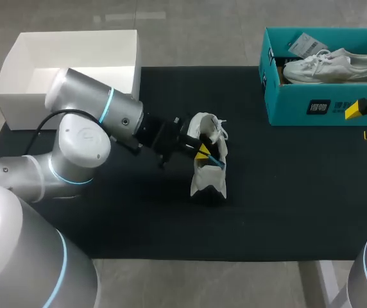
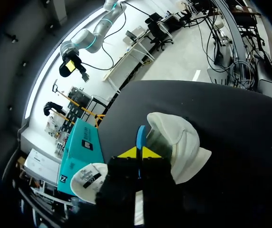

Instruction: Take the shoe out of the shoebox, open the shoe tongue, remove and reinsert the insole, then place the shoe into the shoebox

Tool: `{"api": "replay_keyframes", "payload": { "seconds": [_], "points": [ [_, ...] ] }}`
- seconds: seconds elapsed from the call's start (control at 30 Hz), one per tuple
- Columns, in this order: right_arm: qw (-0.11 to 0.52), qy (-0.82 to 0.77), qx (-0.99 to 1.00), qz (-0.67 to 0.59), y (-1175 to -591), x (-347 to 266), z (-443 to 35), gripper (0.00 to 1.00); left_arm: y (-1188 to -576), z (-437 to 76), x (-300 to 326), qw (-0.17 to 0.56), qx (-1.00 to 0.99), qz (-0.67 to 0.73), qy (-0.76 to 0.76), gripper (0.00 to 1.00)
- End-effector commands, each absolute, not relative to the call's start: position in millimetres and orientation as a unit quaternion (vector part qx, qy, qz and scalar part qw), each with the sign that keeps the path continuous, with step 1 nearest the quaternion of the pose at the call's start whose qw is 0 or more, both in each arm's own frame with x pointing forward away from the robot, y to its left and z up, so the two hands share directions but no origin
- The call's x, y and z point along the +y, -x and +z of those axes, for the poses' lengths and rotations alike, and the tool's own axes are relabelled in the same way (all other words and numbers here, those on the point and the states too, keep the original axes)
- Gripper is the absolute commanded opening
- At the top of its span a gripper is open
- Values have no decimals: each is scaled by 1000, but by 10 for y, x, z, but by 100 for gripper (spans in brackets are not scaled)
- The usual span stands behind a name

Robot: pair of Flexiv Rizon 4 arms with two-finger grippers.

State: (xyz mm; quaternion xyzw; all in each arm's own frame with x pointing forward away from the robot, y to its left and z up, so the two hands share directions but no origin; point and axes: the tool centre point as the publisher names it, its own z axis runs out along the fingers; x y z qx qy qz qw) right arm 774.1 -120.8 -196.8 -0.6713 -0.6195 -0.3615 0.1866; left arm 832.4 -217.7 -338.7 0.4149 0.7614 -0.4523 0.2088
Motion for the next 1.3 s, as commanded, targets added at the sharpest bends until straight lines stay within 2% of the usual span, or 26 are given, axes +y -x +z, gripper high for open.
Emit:
{"api": "replay_keyframes", "payload": {
  "seconds": [0.03, 0.33, 0.37, 0.4, 0.43, 0.5, 0.63, 0.8, 0.83, 0.9, 0.93, 1.3],
  "points": [
    [186, 672, -620, -361, -7737, -1205, -1968, 100, -8333, -3454, -2177, 217, 761, -452, -411, 0],
    [186, 672, -620, -361, -7737, -1205, -1968, 100, -8244, -3423, -2137, 206, 757, -475, -398, 0],
    [186, 672, -620, -361, -7737, -1205, -1968, 100, -8229, -3390, -2124, 205, 755, -482, -395, 20],
    [186, 672, -620, -361, -7737, -1205, -1968, 100, -8214, -3354, -2110, 205, 754, -485, -393, 35],
    [186, 672, -620, -361, -7737, -1205, -1968, 100, -8200, -3319, -2097, 206, 754, -484, -394, 40],
    [186, 672, -620, -361, -7737, -1205, -1968, 100, -8176, -3267, -2081, 208, 753, -483, -396, 42],
    [186, 672, -620, -361, -7737, -1205, -1968, 100, -8150, -3274, -2087, 200, 756, -474, -405, 42],
    [186, 672, -620, -361, -7737, -1205, -1968, 100, -8138, -3380, -2129, 184, 760, -471, -408, 36],
    [186, 672, -620, -361, -7737, -1205, -1968, 100, -8137, -3401, -2140, 181, 762, -469, -410, 26],
    [186, 672, -620, -361, -7737, -1205, -1968, 100, -8145, -3441, -2155, 175, 765, -464, -411, 13],
    [186, 672, -620, -361, -7737, -1205, -1968, 100, -8149, -3456, -2158, 173, 766, -463, -412, 0],
    [186, 672, -620, -361, -7737, -1205, -1968, 100, -8165, -3481, -2123, 163, 771, -449, -421, 0]
  ]
}}
